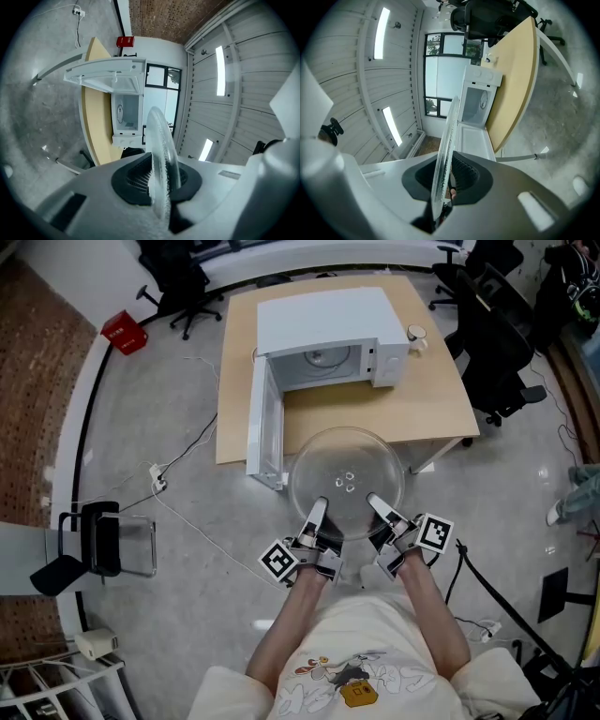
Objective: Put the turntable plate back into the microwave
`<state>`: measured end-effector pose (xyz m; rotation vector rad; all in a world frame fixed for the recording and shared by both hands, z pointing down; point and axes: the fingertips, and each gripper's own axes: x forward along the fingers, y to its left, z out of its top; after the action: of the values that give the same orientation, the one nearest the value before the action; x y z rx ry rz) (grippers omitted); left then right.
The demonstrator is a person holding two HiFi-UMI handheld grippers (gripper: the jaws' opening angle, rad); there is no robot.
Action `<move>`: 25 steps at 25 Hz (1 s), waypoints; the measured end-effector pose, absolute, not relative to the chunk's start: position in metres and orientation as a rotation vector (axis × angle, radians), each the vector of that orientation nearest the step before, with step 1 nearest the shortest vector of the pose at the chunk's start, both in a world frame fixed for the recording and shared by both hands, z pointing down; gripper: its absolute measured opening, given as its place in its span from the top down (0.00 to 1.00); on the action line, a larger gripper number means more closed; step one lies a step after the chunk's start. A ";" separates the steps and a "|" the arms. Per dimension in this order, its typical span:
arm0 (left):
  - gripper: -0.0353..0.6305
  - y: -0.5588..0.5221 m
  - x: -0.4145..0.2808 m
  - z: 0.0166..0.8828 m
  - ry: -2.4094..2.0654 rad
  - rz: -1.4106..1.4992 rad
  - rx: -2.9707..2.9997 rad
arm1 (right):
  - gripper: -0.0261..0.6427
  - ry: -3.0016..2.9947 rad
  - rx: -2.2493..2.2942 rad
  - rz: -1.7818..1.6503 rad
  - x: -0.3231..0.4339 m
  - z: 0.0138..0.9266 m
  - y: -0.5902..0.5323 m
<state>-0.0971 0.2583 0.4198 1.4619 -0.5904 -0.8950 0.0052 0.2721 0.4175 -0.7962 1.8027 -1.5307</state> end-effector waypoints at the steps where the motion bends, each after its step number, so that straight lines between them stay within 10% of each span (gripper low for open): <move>1: 0.90 0.254 -0.097 0.419 -0.580 -0.890 1.467 | 0.89 1.791 -0.807 -1.524 0.005 0.419 0.269; 25: 0.91 0.050 -0.054 0.452 -0.701 -0.932 1.448 | 0.91 1.800 -0.696 -1.609 0.051 0.448 0.055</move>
<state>-0.0539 0.0503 0.4519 1.4479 -0.7008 -0.9317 0.0505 0.0552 0.4480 -0.6959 1.8001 -1.6092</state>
